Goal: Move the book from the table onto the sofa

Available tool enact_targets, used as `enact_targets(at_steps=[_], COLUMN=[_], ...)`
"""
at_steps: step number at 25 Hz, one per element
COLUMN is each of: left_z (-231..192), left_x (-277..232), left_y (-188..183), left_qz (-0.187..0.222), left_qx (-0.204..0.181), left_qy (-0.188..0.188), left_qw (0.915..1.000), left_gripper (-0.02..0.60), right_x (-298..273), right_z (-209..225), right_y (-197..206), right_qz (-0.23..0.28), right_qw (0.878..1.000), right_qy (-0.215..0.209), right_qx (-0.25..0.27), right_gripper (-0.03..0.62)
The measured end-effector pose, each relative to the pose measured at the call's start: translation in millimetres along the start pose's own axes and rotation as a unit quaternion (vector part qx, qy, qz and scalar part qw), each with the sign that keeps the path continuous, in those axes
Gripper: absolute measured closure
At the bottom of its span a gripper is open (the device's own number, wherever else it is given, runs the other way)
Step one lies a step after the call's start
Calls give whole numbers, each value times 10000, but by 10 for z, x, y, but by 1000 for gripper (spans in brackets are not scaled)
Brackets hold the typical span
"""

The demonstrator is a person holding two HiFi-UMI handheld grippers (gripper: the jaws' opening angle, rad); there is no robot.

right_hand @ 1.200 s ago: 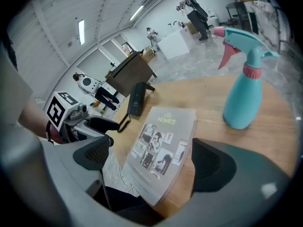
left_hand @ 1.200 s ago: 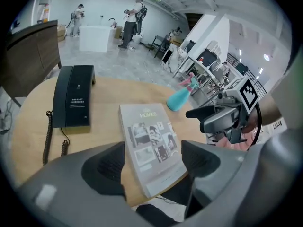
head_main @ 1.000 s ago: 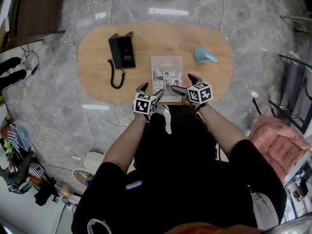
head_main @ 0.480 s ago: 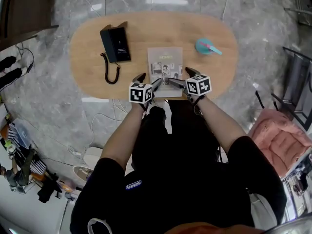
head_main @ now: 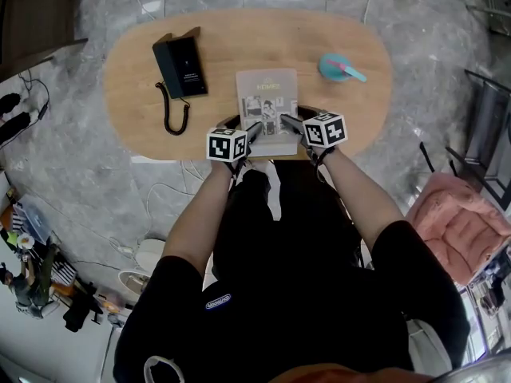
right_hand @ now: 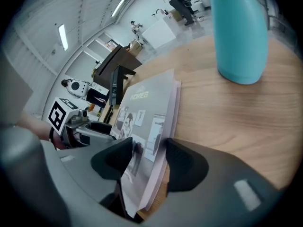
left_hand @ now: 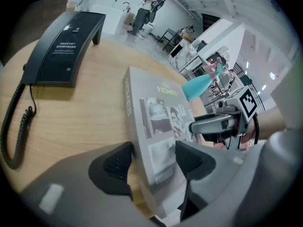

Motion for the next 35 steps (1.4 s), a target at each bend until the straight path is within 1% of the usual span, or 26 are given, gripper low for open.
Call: enact_targets(at_steps=[2, 5, 11, 19, 24, 29, 32, 35], left_z=[-6, 9, 186, 408, 605, 779, 893, 996], left_x=[15, 61, 369, 1049, 1474, 1888, 2171, 2507], left_y=[22, 46, -29, -152, -136, -168, -149, -144], left_qz=[-118, -173, 249, 654, 896, 1197, 1361, 1595], left_qx=[50, 216, 338, 118, -14, -197, -287, -288], left_qy=[34, 57, 168, 125, 135, 153, 184, 242], left_qw=[9999, 9996, 9990, 9977, 9959, 9925, 9901, 9865], left_gripper=[298, 314, 322, 335, 336, 336, 340, 344], right_x=[21, 87, 363, 766, 1065, 1337, 1513, 1710], right_z=[2, -53, -288, -840, -1205, -1542, -1798, -2098], right_y=[7, -39, -200, -396, -440, -534, -569, -664], right_qz=[-50, -64, 312, 751, 1043, 1326, 1410, 1537], right_qw=[9999, 10000, 9991, 9959, 9925, 9884, 9856, 9818], right_qy=[-77, -20, -11, -6, 46, 12, 27, 76], right_qx=[-143, 29, 284, 505, 639, 741, 938, 1113], right_gripper=[355, 364, 375, 375, 375, 376, 376, 376])
Point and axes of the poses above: the fingertips, and each gripper's own axes: x backward along the fingers, z to its right, y out of its underside, the point moved 2 cm from there along x, backward along the fingers, and after that the axes turned 4 degrees about x, right-handed, at the moved point
